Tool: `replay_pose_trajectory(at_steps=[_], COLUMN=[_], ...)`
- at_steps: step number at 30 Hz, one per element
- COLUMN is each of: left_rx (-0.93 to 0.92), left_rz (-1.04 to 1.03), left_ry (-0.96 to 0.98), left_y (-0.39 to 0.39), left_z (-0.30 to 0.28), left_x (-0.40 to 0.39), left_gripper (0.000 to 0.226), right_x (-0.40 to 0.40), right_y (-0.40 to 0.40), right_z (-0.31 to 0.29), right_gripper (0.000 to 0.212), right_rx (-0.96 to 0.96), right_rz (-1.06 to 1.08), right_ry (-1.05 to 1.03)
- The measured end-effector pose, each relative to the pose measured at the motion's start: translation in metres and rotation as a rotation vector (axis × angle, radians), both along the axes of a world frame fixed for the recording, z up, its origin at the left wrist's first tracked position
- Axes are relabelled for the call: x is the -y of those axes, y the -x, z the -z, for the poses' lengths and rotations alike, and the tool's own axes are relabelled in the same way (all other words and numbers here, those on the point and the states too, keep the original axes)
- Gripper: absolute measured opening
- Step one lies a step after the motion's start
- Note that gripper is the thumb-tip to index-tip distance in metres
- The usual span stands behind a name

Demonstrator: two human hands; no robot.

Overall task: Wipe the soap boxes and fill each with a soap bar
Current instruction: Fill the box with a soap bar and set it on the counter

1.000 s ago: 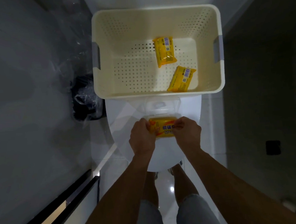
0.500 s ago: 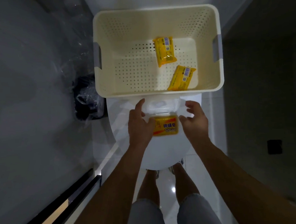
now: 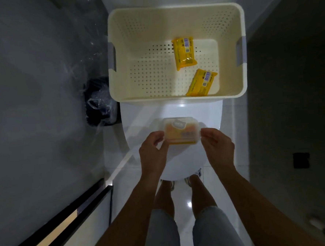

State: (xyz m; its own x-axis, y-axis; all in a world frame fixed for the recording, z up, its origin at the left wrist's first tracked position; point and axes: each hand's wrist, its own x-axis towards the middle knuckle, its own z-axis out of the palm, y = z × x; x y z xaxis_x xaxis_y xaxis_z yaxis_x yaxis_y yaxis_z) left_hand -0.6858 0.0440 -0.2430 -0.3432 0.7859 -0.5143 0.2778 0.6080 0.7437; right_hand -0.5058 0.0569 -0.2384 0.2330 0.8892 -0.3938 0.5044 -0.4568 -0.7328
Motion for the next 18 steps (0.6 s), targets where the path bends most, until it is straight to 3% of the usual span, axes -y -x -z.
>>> replay_pose_trajectory(at_steps=[5,10,18], left_rx=[-0.032,-0.168,-0.057], left_rz=[-0.018,0.118,0.046], left_ry=[0.092,0.139,0.084], left_y=[-0.006,-0.009,-0.012], left_z=[0.016,0.028,0.007], left_x=[0.0,-0.001,0.003], left_gripper=[0.041,0.042,0.033], right_x=[-0.007,-0.012,0.004], right_y=[0.004,0.006,0.007], right_z=[0.014,0.024,0.011], right_gripper=[0.03,0.024,0.032], right_rx=[-0.031,-0.005,-0.113], right_rz=[0.073,-0.004,0.135], right_ry=[0.143,0.183,0.155])
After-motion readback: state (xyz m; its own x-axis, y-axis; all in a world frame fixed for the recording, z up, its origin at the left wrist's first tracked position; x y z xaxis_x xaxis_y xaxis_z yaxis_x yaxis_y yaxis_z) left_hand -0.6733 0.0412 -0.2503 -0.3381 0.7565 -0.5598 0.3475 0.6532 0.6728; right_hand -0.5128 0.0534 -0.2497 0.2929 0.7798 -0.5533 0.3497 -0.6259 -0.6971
